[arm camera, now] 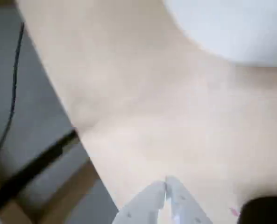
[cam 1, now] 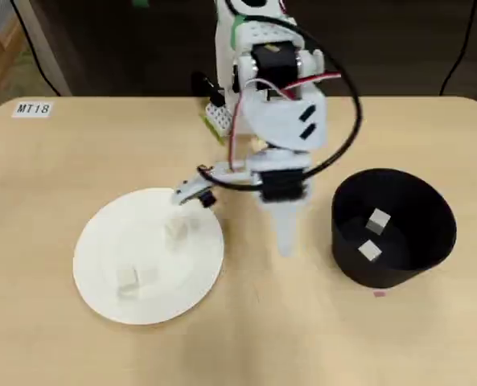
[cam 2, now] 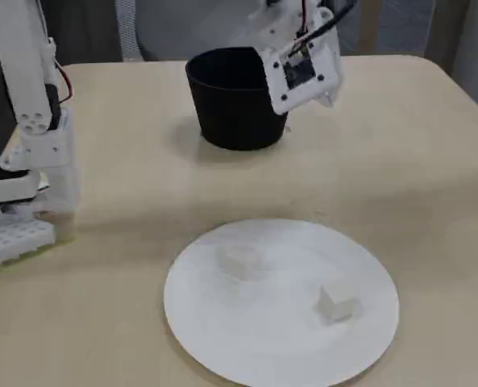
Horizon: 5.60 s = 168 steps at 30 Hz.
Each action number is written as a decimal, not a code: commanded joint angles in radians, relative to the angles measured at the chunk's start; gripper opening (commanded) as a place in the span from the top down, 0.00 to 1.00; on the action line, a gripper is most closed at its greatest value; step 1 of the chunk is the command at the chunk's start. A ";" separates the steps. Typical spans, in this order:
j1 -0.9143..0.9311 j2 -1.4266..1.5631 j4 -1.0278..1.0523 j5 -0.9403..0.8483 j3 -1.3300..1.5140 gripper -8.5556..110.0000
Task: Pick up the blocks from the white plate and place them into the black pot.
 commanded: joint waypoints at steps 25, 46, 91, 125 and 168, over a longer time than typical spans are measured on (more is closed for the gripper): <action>0.362 -0.514 0.445 0.810 -0.525 0.95; 0.407 -0.675 0.451 0.514 -0.726 0.70; 0.413 -0.943 0.451 0.359 -1.049 0.95; -0.615 0.017 0.288 -0.290 -0.456 0.95; -0.591 0.449 -0.377 -0.270 0.591 0.95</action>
